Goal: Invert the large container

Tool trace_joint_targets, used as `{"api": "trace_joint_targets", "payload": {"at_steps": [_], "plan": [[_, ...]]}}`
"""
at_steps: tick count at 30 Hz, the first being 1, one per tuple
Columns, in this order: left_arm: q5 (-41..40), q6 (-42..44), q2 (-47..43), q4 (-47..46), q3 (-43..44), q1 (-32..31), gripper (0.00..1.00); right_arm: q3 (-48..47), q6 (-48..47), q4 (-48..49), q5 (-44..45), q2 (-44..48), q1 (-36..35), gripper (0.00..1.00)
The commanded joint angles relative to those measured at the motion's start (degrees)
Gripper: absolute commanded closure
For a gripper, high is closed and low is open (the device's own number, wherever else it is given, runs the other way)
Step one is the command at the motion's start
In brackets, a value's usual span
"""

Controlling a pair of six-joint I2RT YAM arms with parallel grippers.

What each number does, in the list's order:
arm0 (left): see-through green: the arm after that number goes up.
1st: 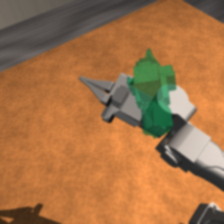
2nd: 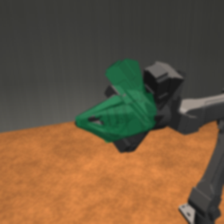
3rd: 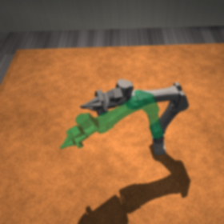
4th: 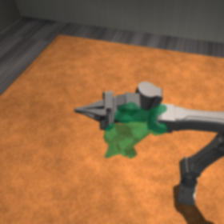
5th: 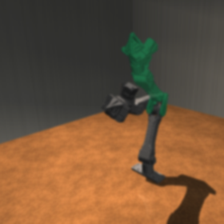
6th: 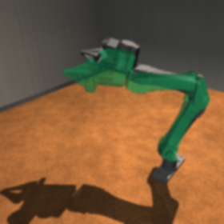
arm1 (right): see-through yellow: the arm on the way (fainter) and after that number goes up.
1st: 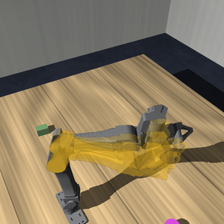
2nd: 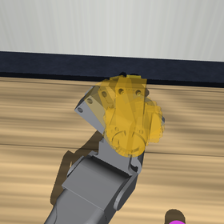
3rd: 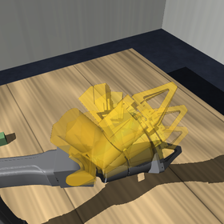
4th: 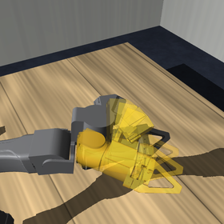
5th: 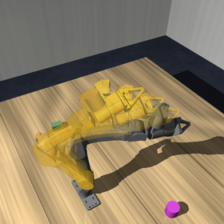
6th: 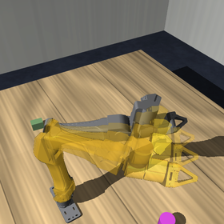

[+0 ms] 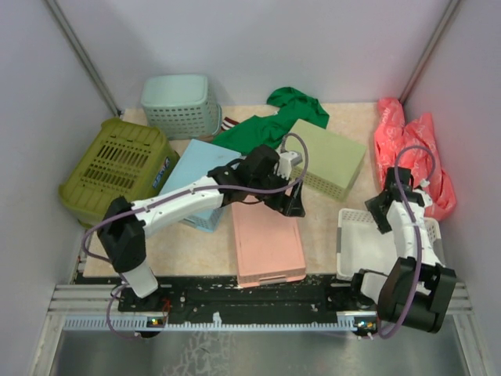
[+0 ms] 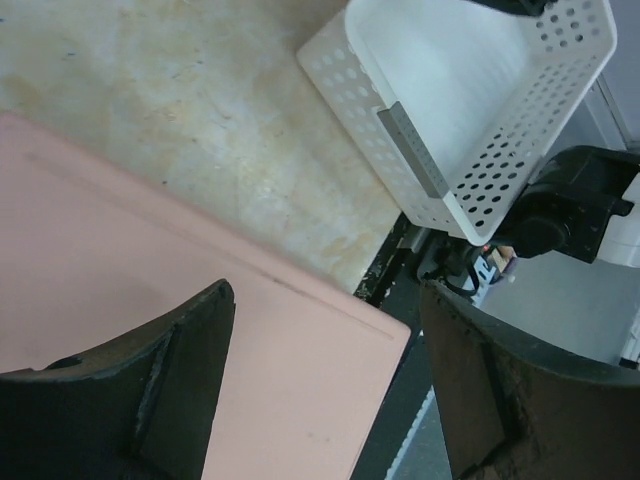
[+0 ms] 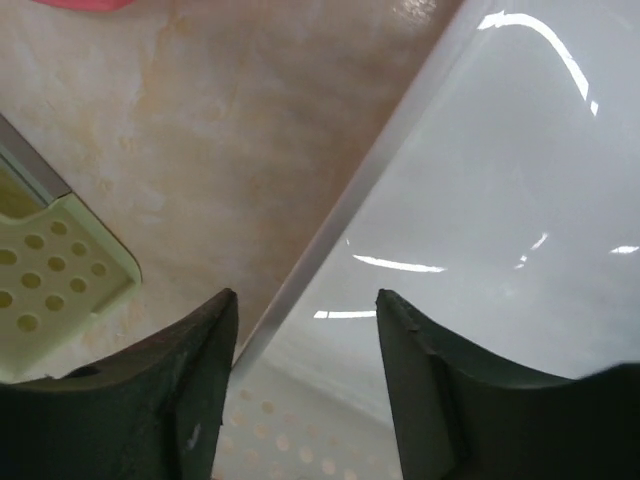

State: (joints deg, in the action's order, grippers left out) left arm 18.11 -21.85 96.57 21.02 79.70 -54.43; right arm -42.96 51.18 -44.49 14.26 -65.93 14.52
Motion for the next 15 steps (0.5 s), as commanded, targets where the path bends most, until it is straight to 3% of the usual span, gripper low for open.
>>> {"api": "trace_joint_targets", "payload": {"at_steps": [1, 5, 9, 15], "plan": [[7.36, -0.33, 5.63, -1.01, 4.24, -3.44, 0.21, 0.72, 0.1, 3.36, 1.23, 3.32, 0.25, 0.49], [6.2, 1.09, 7.64, 1.11, 6.79, -4.63, 0.21, 0.16, -0.89, 2.32, 1.79, 4.78, 0.26, 0.79], [4.31, 2.02, 6.4, 0.13, 5.61, -4.63, 0.21, -2.31, -1.19, -0.89, 1.74, 7.26, 0.24, 1.0], [3.67, 2.21, 6.1, -0.64, 5.47, -4.63, 0.2, -6.8, -0.76, -5.62, -0.18, 12.77, 0.24, 1.0]]}}
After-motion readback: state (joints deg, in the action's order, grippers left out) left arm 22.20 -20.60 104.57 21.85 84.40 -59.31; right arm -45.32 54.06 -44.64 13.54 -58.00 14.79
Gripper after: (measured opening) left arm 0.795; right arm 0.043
